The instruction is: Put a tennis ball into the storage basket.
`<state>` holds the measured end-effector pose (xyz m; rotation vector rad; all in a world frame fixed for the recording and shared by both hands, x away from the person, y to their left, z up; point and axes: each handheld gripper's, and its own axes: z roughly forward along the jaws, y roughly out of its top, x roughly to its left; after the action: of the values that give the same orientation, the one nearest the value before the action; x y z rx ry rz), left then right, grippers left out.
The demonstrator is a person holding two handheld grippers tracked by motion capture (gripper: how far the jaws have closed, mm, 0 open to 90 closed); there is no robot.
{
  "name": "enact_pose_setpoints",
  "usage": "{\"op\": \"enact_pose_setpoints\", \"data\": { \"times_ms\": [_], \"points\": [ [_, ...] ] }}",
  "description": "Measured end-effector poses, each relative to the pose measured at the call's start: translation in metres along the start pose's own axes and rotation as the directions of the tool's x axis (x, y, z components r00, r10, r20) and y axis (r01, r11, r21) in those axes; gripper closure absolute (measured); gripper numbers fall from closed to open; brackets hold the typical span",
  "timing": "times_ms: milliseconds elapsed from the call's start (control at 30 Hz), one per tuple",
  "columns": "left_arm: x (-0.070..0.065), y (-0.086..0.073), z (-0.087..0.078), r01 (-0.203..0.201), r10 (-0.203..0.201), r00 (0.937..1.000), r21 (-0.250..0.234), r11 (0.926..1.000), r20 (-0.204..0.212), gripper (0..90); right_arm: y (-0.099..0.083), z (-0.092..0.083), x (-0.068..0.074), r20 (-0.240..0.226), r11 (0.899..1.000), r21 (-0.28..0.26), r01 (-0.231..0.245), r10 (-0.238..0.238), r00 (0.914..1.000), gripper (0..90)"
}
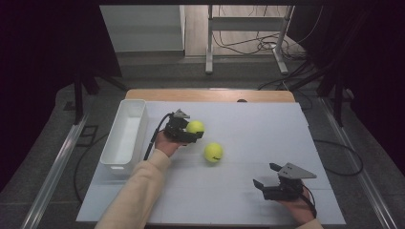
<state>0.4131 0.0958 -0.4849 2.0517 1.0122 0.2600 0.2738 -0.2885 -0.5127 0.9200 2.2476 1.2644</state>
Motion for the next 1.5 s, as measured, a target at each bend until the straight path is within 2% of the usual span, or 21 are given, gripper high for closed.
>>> {"op": "enact_pose_setpoints", "data": {
  "times_ms": [133,533,667,1233,1400,1500],
  "points": [
    [-0.003,0.000,-0.004,-0.016,0.016,0.9998,-0.007,0.9998,-0.012,26.8,0.000,0.000,0.000,0.001,1.000,-0.001,0.001,-0.001,1.0000,10.8],
    [-0.007,-0.004,-0.011,-0.018,0.018,0.9998,-0.033,0.9993,0.010,26.7,0.000,-0.001,0.000,0.006,1.000,-0.001,0.003,-0.003,1.0000,10.9],
    [-0.007,-0.006,-0.015,-0.001,0.003,0.9992,-0.049,0.9988,0.039,26.7,0.000,-0.001,0.000,0.007,1.000,-0.001,0.003,-0.003,1.0000,10.9],
    [-0.014,-0.008,-0.026,-0.027,0.030,0.9981,-0.066,0.9974,0.054,26.7,0.000,-0.001,0.000,0.010,1.000,0.001,0.004,-0.004,0.9999,10.9],
    [-0.012,-0.010,-0.027,-0.017,0.021,0.9981,-0.070,0.9974,0.058,26.7,0.000,-0.001,0.000,0.008,1.000,0.000,0.002,-0.002,1.0000,10.9],
    [-0.011,-0.011,-0.030,0.003,0.004,0.9964,-0.084,0.9964,0.084,26.7,0.000,0.000,0.000,0.010,1.000,0.002,0.004,-0.004,0.9999,10.9]
  ]
}}
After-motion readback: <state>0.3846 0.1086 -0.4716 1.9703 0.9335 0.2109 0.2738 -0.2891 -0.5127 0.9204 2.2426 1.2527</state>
